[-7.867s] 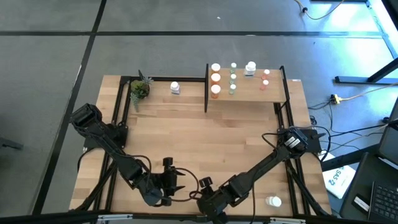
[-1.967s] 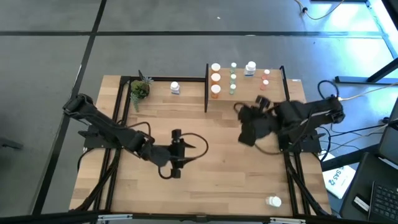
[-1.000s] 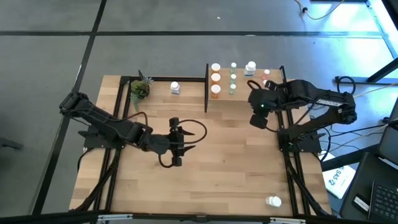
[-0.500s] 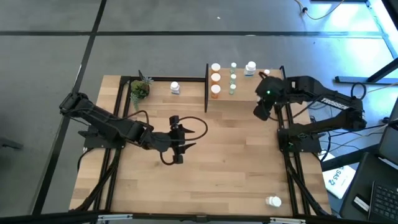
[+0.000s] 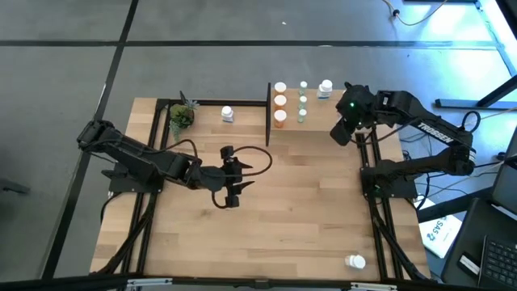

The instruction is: Pick and place medicine bottles onto shelf by color

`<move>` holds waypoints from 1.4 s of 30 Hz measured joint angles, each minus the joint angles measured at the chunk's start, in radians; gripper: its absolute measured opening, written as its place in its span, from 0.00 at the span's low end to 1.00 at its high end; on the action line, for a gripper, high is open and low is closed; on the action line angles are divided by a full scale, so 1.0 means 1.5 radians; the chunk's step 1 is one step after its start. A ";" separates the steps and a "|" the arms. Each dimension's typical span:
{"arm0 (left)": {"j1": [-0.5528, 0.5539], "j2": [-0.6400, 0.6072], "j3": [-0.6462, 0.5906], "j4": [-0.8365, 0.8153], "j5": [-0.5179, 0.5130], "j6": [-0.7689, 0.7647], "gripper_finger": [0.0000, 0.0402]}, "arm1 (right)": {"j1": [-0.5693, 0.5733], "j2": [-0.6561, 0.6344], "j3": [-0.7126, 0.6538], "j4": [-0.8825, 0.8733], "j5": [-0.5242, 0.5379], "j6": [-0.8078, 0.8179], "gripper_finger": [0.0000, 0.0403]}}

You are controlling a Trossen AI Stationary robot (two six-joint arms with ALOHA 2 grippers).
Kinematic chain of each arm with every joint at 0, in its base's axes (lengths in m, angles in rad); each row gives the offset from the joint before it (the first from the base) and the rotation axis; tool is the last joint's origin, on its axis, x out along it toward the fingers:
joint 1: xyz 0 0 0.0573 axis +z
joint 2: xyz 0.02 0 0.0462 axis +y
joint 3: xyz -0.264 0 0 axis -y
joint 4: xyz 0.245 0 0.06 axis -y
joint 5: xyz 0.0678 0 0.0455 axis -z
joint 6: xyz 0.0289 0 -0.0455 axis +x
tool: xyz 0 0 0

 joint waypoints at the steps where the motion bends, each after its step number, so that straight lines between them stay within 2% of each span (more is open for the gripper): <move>1: 0.000 0.000 0.000 -0.005 0.000 0.000 0.51 | 0.000 0.000 0.000 0.001 0.000 0.008 0.32; 7: 0.000 0.000 0.000 -0.027 0.000 0.000 0.51 | 0.003 -0.017 -0.007 -0.003 -0.003 0.044 0.32; 11: 0.000 0.000 0.000 -0.028 0.000 0.003 0.51 | 0.023 -0.069 -0.083 -0.001 -0.003 0.084 0.32; 14: 0.000 0.000 0.000 -0.029 0.000 0.004 0.51 | 0.034 -0.112 -0.142 0.043 -0.002 0.100 0.32; 18: 0.002 0.000 0.000 -0.029 0.000 0.004 0.51 | 0.035 -0.139 -0.164 0.119 0.003 0.097 0.32; 25: 0.002 0.000 0.000 -0.029 0.000 -0.001 0.51 | 0.009 -0.127 -0.145 0.118 0.070 0.119 0.32; 42: 0.002 0.000 0.000 -0.029 0.000 -0.003 0.51 | -0.075 -0.046 -0.145 0.109 0.073 0.208 0.32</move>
